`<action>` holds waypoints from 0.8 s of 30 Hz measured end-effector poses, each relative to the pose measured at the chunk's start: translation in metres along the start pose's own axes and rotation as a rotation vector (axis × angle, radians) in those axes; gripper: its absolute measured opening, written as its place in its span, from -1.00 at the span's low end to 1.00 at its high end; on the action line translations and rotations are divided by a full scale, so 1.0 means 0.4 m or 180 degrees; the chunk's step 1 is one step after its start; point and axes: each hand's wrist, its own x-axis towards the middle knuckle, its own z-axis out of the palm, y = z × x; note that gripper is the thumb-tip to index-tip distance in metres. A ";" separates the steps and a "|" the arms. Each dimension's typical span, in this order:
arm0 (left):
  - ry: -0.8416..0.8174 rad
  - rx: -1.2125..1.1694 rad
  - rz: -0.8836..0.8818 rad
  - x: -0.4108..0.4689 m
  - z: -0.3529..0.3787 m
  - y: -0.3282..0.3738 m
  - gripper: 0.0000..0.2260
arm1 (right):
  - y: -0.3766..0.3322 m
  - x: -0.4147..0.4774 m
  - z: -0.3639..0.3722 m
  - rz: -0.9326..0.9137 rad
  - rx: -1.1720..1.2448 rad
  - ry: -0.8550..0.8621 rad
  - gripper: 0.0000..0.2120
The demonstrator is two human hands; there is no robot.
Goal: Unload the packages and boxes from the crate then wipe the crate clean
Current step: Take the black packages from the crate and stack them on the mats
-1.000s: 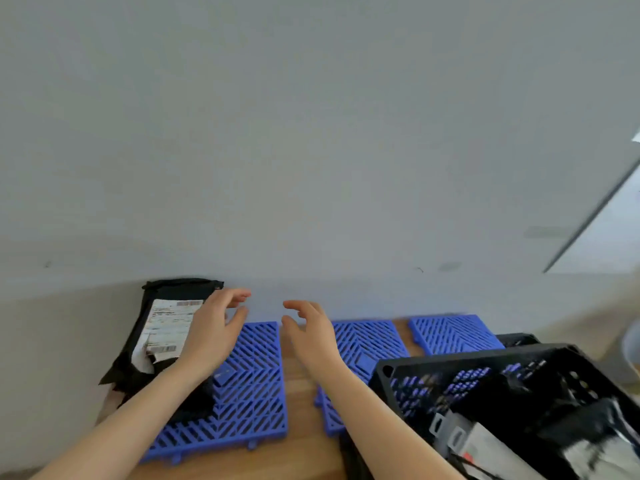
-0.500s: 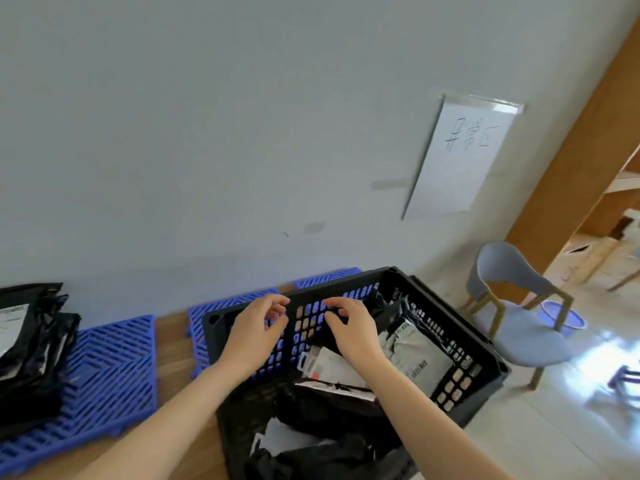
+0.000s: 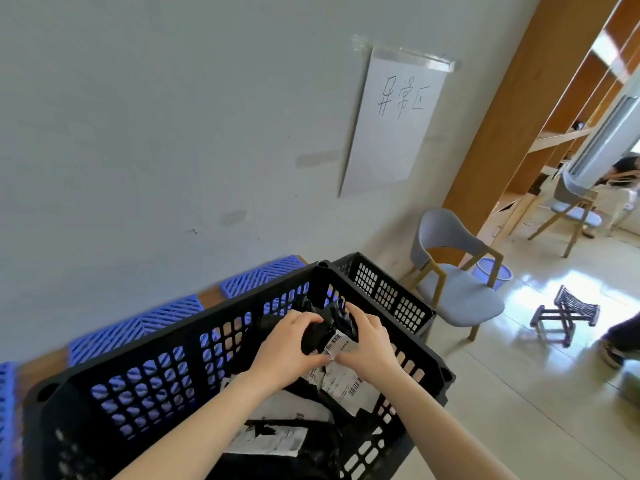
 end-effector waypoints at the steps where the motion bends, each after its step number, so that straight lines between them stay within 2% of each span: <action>1: 0.0034 0.0100 0.0026 0.012 0.012 -0.003 -0.43 | 0.013 0.014 0.004 -0.0023 -0.0156 -0.0134 -0.09; 4: 0.0139 0.0199 0.0023 0.030 0.032 -0.016 -0.46 | 0.038 0.045 0.019 -0.0213 -0.0531 -0.0511 -0.13; 6: 0.0163 0.0108 -0.0024 0.033 0.035 -0.020 -0.49 | 0.047 0.059 0.026 -0.0256 -0.0500 -0.0609 -0.17; 12: 0.0459 0.0030 -0.0151 0.015 0.020 0.001 -0.53 | 0.044 0.076 0.000 -0.0487 -0.0652 -0.0306 -0.26; 18: 0.1368 -0.0117 -0.0335 -0.045 -0.043 0.080 -0.54 | -0.002 0.055 -0.057 -0.1154 0.0189 -0.0294 -0.37; 24: 0.2115 0.0198 -0.0362 -0.158 -0.130 0.132 -0.60 | -0.102 -0.006 -0.082 -0.1957 0.0647 -0.0831 -0.49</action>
